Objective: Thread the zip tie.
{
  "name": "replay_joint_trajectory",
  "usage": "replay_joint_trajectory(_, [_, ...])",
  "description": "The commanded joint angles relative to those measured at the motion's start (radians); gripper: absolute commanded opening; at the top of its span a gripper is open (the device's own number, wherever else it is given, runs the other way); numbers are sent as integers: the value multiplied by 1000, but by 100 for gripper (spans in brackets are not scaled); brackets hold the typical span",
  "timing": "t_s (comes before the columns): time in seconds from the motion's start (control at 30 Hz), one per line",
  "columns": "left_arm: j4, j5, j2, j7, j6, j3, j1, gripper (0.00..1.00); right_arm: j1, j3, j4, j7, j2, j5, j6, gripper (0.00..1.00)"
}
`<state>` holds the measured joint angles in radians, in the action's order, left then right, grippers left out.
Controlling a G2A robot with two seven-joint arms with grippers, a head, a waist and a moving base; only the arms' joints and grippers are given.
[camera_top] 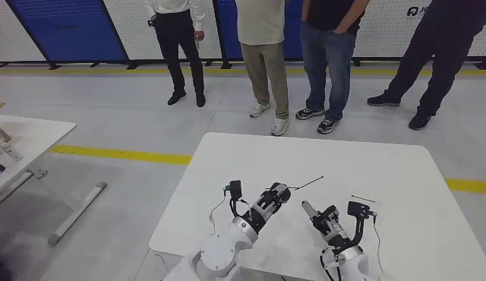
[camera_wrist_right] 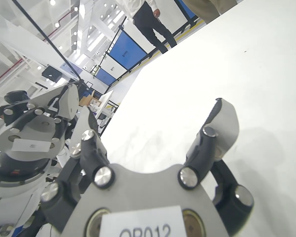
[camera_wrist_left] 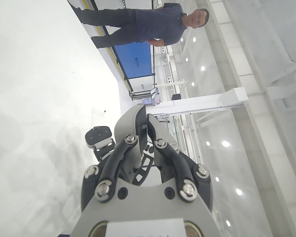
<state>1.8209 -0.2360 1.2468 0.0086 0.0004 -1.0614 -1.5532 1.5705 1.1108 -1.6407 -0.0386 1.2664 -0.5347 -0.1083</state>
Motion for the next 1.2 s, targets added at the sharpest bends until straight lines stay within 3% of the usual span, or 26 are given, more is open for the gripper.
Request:
replay_joint_trajectory(0.0, [0, 0, 0, 0, 0, 0, 0, 0, 0, 0, 0, 0, 0, 0, 0, 100])
replay_joint_trajectory(0.1, [-1, -1, 0, 0, 0, 0, 0, 0, -4, -1, 3, 2, -1, -22, -2, 100])
replay_joint_trajectory(0.27, [-7, -1, 2, -12, 17, 9, 6, 0, -23, -37, 43, 66, -1, -222, -23, 100])
replay_joint_trajectory(0.33, [-6, -3, 2, -14, 21, 10, 5, 0, -27, -47, 56, 73, 0, -253, -30, 100])
replay_joint_trajectory(0.67, [-4, -14, 4, -18, 19, 12, 6, 0, -29, -49, 62, 95, 3, -247, -25, 100])
replay_joint_trajectory(0.83, [-7, -27, 6, -42, 25, 28, 10, 0, -36, -36, 72, 135, 4, -216, -89, 100])
replay_joint_trajectory(1.17, [-10, -25, 8, -39, 19, 35, 11, 0, -50, -38, 84, 119, 9, -199, -64, 100])
